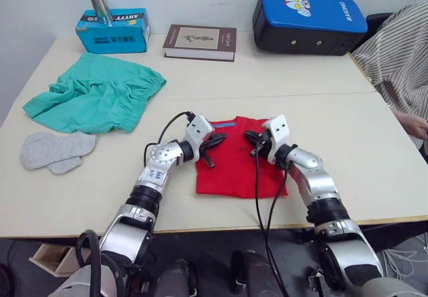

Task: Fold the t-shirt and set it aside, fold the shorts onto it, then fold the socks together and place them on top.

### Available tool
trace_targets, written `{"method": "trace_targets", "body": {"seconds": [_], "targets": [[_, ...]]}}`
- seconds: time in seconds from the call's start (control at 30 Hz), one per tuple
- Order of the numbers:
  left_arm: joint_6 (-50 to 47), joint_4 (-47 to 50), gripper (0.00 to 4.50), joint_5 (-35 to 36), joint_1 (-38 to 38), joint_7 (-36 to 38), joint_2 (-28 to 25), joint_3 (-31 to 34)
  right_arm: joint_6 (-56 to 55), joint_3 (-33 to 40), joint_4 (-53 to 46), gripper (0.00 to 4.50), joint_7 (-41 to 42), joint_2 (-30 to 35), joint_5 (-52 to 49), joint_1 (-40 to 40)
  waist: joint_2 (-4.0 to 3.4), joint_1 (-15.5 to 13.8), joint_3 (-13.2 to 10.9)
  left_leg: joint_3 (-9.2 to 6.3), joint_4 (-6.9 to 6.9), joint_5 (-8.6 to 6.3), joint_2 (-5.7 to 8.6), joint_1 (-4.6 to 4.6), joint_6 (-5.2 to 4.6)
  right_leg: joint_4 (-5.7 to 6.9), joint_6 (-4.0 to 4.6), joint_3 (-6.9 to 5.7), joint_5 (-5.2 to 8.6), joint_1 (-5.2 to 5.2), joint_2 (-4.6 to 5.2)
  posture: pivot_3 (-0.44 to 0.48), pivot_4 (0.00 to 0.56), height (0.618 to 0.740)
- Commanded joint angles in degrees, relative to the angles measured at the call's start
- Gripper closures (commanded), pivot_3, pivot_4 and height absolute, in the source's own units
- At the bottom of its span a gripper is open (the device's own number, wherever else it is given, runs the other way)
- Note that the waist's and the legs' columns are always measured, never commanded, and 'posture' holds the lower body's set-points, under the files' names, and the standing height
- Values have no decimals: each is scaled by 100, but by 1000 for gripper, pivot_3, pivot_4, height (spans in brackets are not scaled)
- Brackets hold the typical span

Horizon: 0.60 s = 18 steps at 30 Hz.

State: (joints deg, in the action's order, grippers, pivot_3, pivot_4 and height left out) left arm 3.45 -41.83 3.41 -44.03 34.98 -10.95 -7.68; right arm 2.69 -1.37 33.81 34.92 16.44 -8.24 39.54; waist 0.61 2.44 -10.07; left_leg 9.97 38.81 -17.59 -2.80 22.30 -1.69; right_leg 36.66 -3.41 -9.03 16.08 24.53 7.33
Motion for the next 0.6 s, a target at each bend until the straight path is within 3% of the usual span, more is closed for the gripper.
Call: {"method": "trace_targets", "body": {"seconds": [0.03, 0.37, 0.6], "targets": [[-32, -462, 4500, -157, -109, -390, -10, 152, -360, 262, 867, 4471, -353, 229, 184, 424, 0, -3, 0, -1, -1, 2, 1, 0, -3, -1, 0, 1, 0, -1, 4, 0, 150, 740], [-158, -517, 4500, -309, 158, -737, -153, 172, -769, 790, 2590, 4471, -774, 733, 132, 944, -2, -11, 3, -1, 4, 3, 2, -21, -4, -14, 0, 7, 0, -19, 16, 0, 150, 740], [630, 73, 4500, 216, 357, -530, -98, 704, -375, 1592, 2212, 4471, -34, 1099, -681, 837, -4, -9, 2, 1, 1, 2, -1, -17, -4, -17, 0, 9, 0, -16, 23, 0, 150, 740]]}}
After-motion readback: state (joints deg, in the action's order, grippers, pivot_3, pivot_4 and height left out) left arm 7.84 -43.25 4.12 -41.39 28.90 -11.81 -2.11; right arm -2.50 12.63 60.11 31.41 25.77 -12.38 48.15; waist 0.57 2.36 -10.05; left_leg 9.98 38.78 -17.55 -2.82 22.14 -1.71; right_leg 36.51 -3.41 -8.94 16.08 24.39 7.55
